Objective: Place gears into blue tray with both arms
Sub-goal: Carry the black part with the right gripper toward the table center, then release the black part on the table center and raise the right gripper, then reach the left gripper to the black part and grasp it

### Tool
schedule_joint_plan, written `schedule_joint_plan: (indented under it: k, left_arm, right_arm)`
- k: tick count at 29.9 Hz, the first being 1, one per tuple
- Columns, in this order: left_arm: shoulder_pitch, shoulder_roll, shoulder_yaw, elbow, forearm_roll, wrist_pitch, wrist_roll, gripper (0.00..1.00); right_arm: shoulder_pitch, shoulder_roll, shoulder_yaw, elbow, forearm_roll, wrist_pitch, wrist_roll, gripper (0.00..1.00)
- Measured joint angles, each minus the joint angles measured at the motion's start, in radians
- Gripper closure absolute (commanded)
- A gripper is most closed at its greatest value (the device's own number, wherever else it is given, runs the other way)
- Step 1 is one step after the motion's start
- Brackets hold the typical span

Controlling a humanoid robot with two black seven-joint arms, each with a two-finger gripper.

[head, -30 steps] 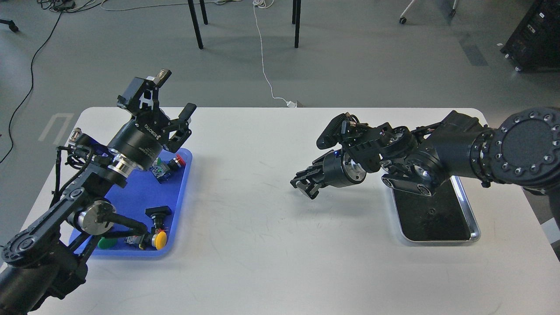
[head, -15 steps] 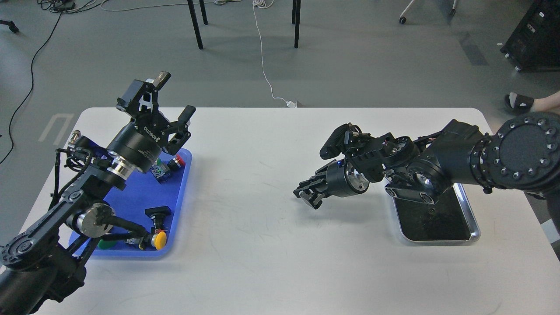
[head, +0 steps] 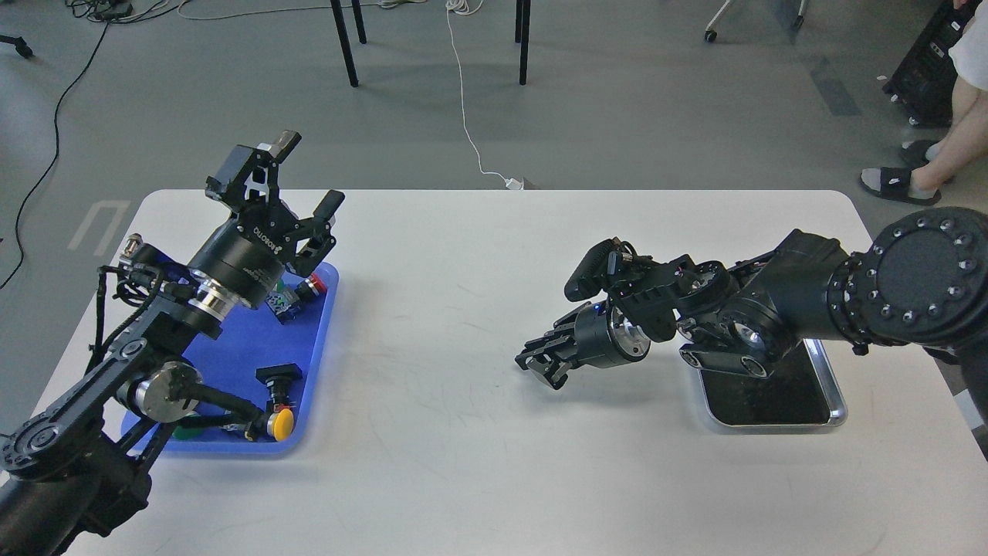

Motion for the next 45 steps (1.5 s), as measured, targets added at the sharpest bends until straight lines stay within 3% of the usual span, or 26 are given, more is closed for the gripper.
schedule_joint_plan:
  k: [12, 14, 18, 19, 26, 31, 38, 45]
  left_arm:
    - [0.0, 0.0, 0.0, 0.0, 0.0, 0.001, 0.0, 0.02]
    - [0.0, 0.0, 0.0, 0.0, 0.0, 0.001, 0.0, 0.02]
    - [0.0, 0.001, 0.0, 0.0, 0.001, 0.001, 0.0, 0.02]
    - [0.0, 0.002, 0.0, 0.0, 0.002, 0.0, 0.0, 0.02]
    - [0.0, 0.001, 0.004, 0.0, 0.007, 0.0, 0.0, 0.02]
    - [-0.009, -0.003, 0.016, 0.0, 0.015, -0.001, 0.0, 0.02]
    - [-0.032, -0.011, 0.025, -0.003, 0.161, -0.018, 0.0, 0.02]
    - [-0.144, -0.012, 0.153, -0.005, 0.504, -0.069, -0.036, 0.02]
  right_arm:
    - [-0.002, 0.0, 0.0, -0.002, 0.005, -0.008, 0.0, 0.38]
    - [-0.002, 0.0, 0.0, -0.002, 0.008, -0.013, 0.0, 0.31]
    - [0.004, 0.0, 0.012, -0.004, 0.018, -0.021, 0.0, 0.07]
    - [0.01, 0.0, 0.021, -0.004, 0.029, -0.021, 0.0, 0.05]
    - [0.043, -0.01, 0.135, 0.001, 0.115, -0.008, 0.0, 0.03]
    - [-0.028, -0.162, 0.331, 0.002, 0.215, 0.033, 0.0, 0.04]
    - [-0.217, -0.382, 0.693, -0.003, 0.442, 0.293, 0.0, 0.04]
    - [-0.442, -0.471, 0.974, -0.035, 0.834, 0.47, 0.0, 0.04]
